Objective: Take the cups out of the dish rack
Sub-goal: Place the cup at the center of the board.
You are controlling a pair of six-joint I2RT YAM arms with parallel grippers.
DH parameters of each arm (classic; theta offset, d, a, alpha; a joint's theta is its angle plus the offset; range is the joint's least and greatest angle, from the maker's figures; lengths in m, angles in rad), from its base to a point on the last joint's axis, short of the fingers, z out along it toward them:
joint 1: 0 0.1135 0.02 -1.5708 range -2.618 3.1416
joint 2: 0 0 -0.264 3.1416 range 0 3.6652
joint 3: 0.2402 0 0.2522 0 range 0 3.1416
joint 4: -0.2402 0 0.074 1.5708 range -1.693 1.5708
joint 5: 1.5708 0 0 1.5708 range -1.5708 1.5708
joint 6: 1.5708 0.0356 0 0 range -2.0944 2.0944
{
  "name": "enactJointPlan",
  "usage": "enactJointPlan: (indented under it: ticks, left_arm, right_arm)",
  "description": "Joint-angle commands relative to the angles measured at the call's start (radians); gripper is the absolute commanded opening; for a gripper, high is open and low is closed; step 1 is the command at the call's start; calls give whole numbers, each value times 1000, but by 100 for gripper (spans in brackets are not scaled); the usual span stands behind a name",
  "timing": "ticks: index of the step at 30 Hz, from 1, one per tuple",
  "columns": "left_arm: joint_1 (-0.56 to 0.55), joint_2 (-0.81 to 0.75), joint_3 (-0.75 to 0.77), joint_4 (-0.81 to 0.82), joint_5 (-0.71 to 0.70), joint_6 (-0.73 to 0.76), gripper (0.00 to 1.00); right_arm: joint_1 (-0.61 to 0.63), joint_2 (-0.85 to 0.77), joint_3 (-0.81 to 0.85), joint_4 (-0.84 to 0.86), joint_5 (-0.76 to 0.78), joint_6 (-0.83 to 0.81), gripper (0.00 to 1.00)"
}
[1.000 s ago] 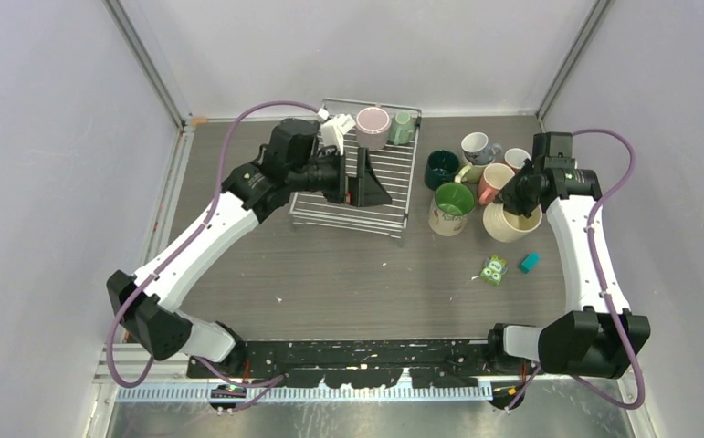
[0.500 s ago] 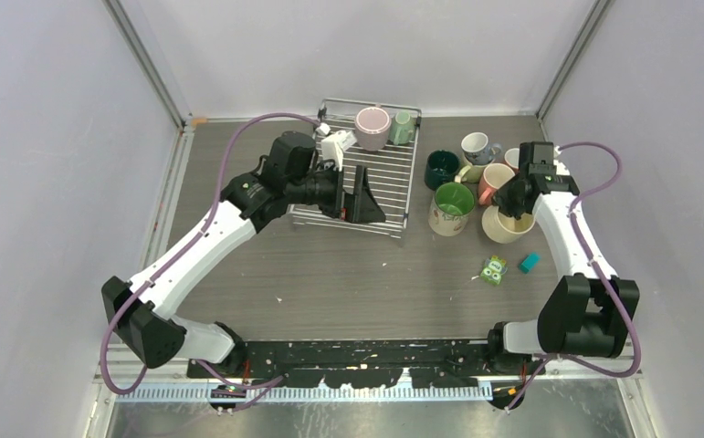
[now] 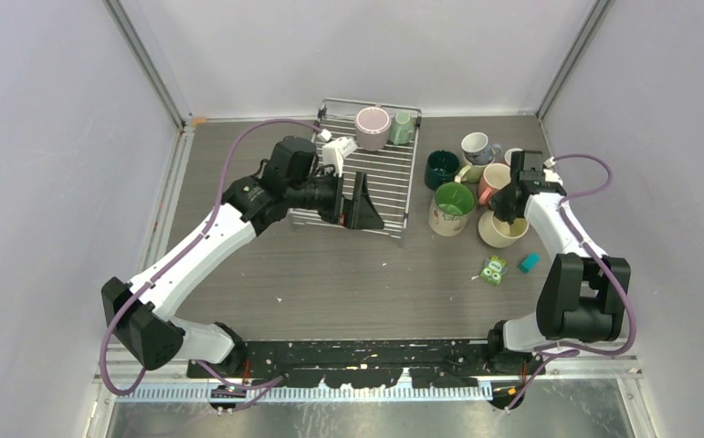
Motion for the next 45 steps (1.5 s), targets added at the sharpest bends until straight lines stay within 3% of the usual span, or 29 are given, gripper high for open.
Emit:
enactJointPlan:
  ticks: [1, 22, 29, 35, 45]
  left_arm:
    - [-4, -31, -3, 22, 25, 23, 100]
    - [-4, -21, -17, 30, 27, 25, 100]
    - [-5, -18, -20, 34, 30, 24, 100]
    - [-5, -17, -26, 41, 29, 21, 100]
    - [-4, -15, -15, 42, 21, 20, 100]
  right_arm:
    - [-4, 7, 4, 113, 30, 30, 1]
    - [37, 121, 51, 21, 39, 95, 1]
    - [39, 131, 74, -13, 42, 98, 23]
    - [39, 118, 86, -36, 38, 89, 33]
    - [39, 34, 79, -79, 32, 82, 38]
